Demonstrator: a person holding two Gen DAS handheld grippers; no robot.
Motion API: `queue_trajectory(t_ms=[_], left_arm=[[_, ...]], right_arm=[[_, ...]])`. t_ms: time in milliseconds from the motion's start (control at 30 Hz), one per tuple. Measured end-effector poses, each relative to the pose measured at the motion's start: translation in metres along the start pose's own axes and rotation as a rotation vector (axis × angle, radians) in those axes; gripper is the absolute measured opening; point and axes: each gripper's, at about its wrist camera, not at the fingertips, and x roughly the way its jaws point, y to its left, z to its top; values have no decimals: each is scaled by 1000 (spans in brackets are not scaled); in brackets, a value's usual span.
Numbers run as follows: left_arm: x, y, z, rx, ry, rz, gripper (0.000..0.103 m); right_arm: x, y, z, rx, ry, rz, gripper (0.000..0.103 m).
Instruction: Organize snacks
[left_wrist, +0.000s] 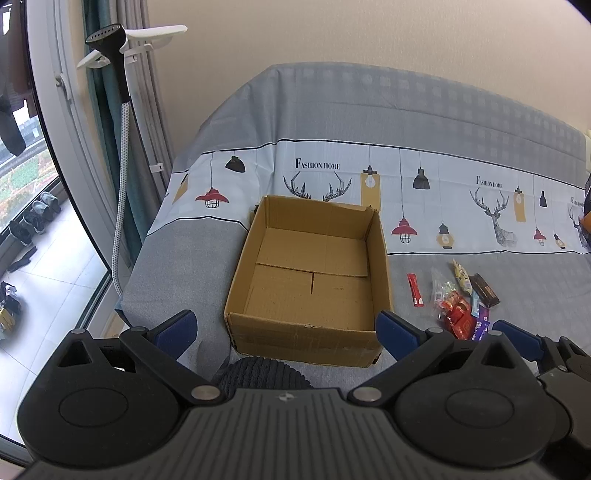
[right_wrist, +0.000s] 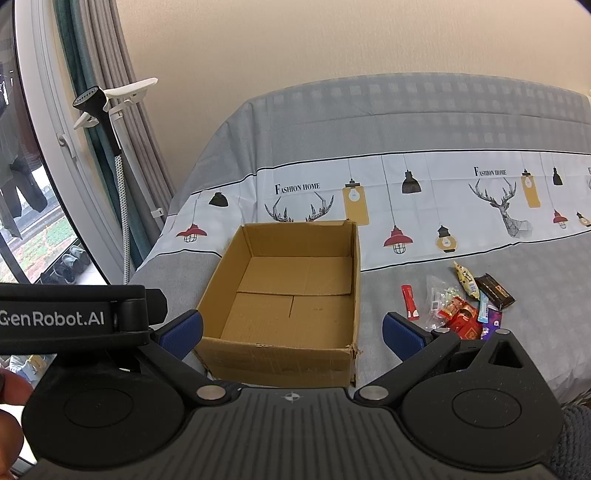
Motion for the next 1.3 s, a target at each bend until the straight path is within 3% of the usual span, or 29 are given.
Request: queue_trajectory(t_ms=[1033,1300], left_arm=[[9,-2,-4,12,16,8,103],[49,-44,-16,80,52,0,103]], right_arm=[[6,-1,-5,6,24,8,103],[35,-41,-22,49,80,17,102]])
